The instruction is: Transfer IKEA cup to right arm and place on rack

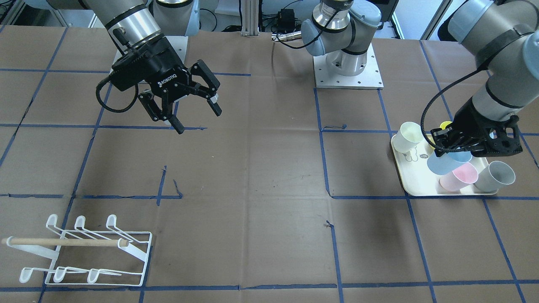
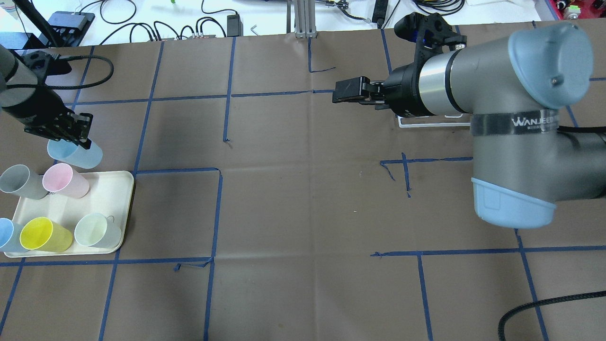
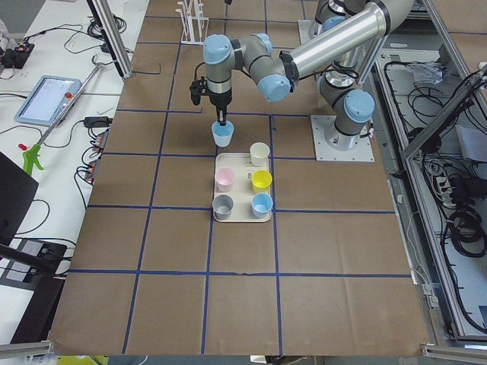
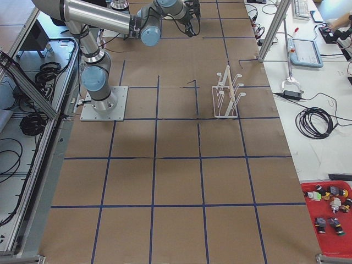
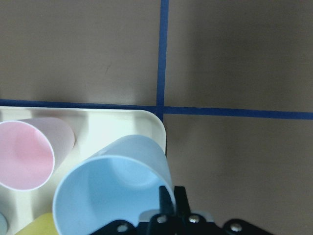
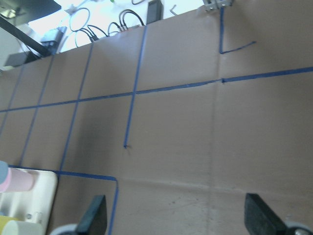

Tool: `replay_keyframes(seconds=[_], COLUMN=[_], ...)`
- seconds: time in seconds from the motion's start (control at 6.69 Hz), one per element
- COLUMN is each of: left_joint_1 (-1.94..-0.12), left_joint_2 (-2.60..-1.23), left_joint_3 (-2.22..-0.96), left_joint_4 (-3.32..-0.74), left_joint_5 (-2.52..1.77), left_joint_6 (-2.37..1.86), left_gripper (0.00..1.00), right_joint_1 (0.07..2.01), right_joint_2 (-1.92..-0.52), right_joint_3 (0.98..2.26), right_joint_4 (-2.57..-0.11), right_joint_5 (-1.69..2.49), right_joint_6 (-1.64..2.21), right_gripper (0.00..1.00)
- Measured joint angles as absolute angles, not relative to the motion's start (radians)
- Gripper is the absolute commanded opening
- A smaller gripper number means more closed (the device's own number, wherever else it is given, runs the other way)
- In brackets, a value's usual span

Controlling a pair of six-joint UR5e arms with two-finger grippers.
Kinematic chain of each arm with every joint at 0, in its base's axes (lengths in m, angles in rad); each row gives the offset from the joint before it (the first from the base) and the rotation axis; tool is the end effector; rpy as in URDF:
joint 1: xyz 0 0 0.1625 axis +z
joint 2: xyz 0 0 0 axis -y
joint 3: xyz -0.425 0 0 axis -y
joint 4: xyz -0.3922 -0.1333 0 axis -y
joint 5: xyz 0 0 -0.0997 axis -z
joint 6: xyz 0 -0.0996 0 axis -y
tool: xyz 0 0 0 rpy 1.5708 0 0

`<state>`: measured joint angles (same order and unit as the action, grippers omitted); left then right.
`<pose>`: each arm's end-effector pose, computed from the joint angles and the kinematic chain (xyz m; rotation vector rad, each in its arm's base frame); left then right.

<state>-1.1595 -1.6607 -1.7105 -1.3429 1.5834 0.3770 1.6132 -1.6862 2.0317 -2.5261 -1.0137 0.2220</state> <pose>0.0867 -0.5291 0.3968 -0.0537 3.1301 0.0100 0.2049 -0.4419 0.4396 0.0001 2.4467 -0.6684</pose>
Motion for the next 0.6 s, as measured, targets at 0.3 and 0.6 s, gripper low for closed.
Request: replay_keyframes(seconds=[0.3, 0.6], left_joint_1=[-1.208, -1.239], left_joint_2=[-1.661, -1.653], left_joint_3=[-1.587, -1.567], left_joint_4=[-1.441, -1.419], left_joint_5=[1.526, 1.278], left_joint_6=[0.374, 0.377], left_gripper=[0.0, 0.0], right_joint_1=[1.612, 1.611], right_joint_2=[-1.684, -1.686], right_joint_3=[2.085, 2.2], right_joint_4=[-2.709, -3.01], right_joint_5=[-0.925, -0.911], right_joint_6=[0.508, 0.857], right_gripper=[0.99, 0.99])
